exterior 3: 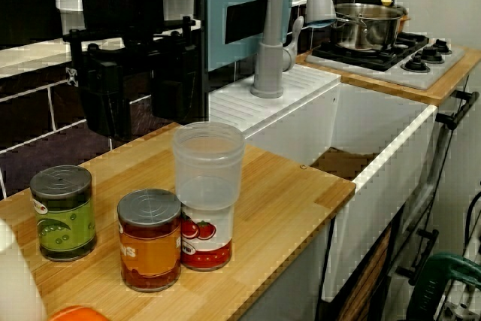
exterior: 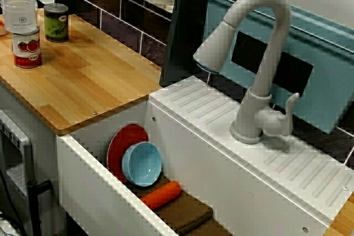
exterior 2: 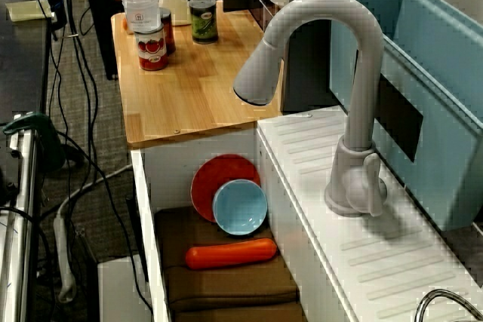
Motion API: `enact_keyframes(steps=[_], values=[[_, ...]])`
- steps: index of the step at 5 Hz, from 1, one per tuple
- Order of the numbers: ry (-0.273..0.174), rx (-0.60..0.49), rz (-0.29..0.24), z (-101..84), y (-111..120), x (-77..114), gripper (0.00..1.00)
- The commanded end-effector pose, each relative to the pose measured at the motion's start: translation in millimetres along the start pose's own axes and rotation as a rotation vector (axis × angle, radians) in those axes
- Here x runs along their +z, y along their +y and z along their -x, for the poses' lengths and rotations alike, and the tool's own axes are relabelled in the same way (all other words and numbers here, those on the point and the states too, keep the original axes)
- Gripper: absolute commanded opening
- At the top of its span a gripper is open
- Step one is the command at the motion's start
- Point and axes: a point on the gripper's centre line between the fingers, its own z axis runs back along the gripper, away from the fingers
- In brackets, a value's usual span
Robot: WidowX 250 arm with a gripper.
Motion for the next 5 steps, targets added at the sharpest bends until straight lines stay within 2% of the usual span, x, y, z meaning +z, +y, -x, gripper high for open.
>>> enact_keyframes(steps=[1, 3, 5], values=[[-0.066, 0.012, -0.054, 8.5, 11.8, 25.3, 1.0], [-0.063, 0.002, -0.027, 18.5, 6.1, 34.2, 1.0], [-0.064, 0.002, -0.02, 22.3, 3.9, 35.1, 1.0]])
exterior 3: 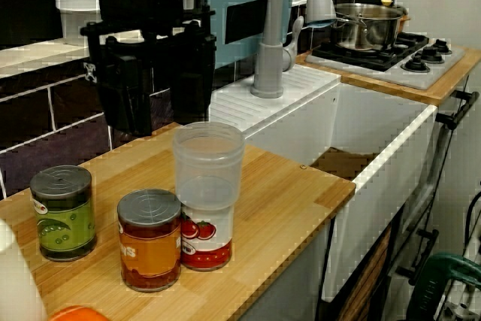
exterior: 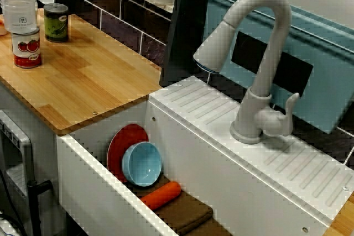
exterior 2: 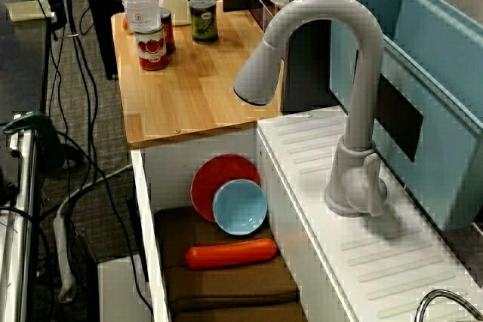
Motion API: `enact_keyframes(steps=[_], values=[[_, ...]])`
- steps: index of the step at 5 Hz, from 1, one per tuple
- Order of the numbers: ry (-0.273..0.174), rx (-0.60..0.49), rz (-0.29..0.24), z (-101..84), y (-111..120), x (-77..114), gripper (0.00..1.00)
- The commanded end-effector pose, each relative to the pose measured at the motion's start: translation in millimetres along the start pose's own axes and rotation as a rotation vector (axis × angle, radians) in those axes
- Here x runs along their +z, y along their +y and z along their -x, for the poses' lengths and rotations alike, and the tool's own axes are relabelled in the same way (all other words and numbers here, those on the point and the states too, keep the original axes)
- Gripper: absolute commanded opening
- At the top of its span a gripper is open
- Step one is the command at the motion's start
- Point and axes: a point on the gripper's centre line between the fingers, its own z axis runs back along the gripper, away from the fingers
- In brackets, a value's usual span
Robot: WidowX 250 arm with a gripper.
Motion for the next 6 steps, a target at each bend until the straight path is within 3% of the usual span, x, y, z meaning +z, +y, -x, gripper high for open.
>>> enact_keyframes(steps=[1, 6], values=[[-0.055, 0.02, -0.053, 7.7, 5.1, 25.9, 1.0], [-0.06, 0.067, -0.066, 11.0, -1.7, 9.1, 1.0]])
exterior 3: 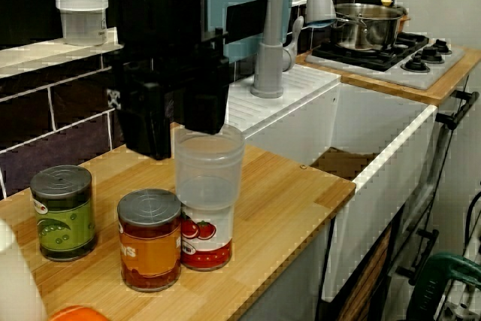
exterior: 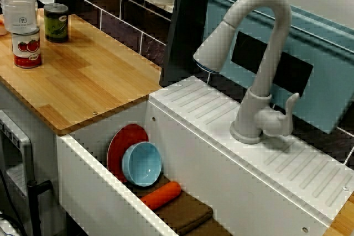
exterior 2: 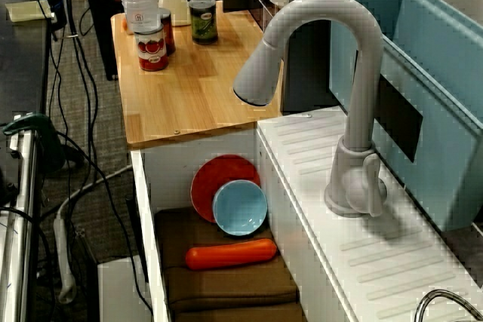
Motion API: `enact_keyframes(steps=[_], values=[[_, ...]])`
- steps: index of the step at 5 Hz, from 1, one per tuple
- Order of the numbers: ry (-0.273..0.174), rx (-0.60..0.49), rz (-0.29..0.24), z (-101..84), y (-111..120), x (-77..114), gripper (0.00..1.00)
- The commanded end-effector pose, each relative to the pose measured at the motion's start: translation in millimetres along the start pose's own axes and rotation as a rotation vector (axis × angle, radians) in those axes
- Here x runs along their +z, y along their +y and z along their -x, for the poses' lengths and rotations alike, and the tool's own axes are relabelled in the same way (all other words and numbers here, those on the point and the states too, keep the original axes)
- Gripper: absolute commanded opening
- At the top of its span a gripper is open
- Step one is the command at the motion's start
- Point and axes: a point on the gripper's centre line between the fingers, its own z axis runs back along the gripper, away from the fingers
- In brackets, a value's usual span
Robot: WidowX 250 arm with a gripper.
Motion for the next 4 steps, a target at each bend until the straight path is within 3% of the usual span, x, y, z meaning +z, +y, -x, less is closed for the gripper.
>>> enact_keyframes(steps=[1, 4], values=[[-0.047, 0.027, -0.057, -0.4, 2.7, 17.3, 1.0], [-0.015, 0.056, -0.064, -4.1, 0.9, -1.0, 1.0]])
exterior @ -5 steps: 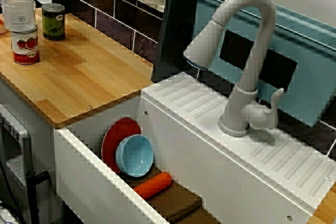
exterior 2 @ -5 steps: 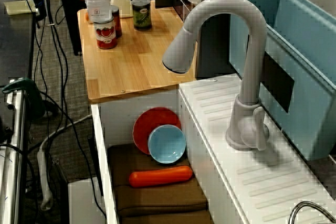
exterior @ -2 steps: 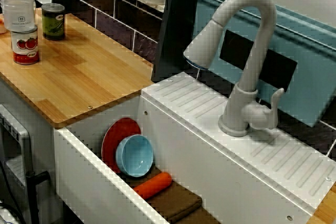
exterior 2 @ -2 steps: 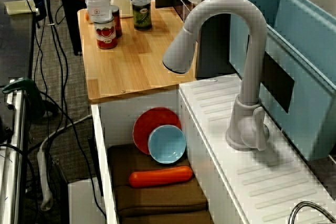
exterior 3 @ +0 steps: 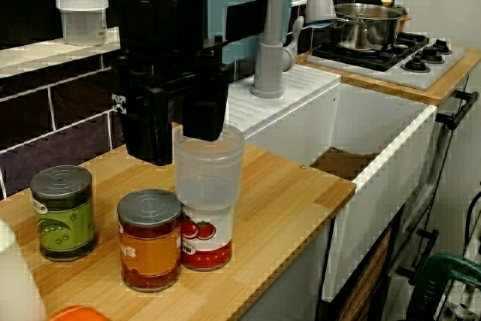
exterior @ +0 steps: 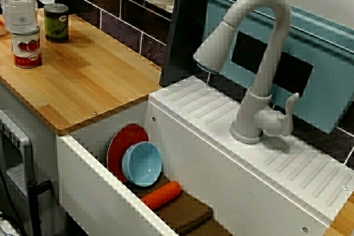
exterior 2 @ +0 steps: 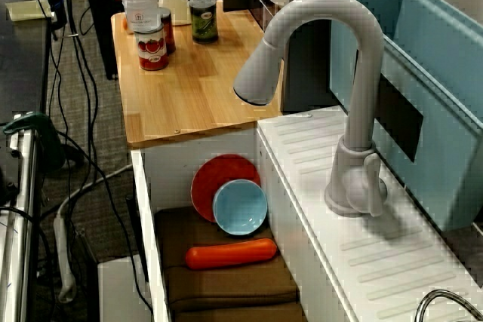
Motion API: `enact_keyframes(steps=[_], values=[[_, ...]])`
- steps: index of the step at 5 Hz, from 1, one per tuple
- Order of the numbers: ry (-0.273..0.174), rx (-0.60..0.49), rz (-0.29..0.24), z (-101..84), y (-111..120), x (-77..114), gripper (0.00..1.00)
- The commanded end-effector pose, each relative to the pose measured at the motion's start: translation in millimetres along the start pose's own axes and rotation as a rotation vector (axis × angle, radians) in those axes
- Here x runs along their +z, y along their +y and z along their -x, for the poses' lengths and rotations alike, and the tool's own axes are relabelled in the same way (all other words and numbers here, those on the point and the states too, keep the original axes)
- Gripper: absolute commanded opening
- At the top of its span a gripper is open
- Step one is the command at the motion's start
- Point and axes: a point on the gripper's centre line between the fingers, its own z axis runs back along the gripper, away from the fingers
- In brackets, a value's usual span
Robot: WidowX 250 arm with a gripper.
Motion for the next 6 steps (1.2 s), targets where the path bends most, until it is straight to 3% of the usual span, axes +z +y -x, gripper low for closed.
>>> enact_keyframes(steps=[1, 3, 4, 6], values=[[-0.007, 0.031, -0.028, -2.6, 1.8, -0.6, 1.0], [0.027, 0.054, -0.047, -6.2, 0.6, -14.2, 1.0], [0.026, 0.056, -0.05, -7.0, 1.2, -16.1, 0.0], [0.029, 0.065, -0.034, -8.0, 5.9, -10.9, 0.0]])
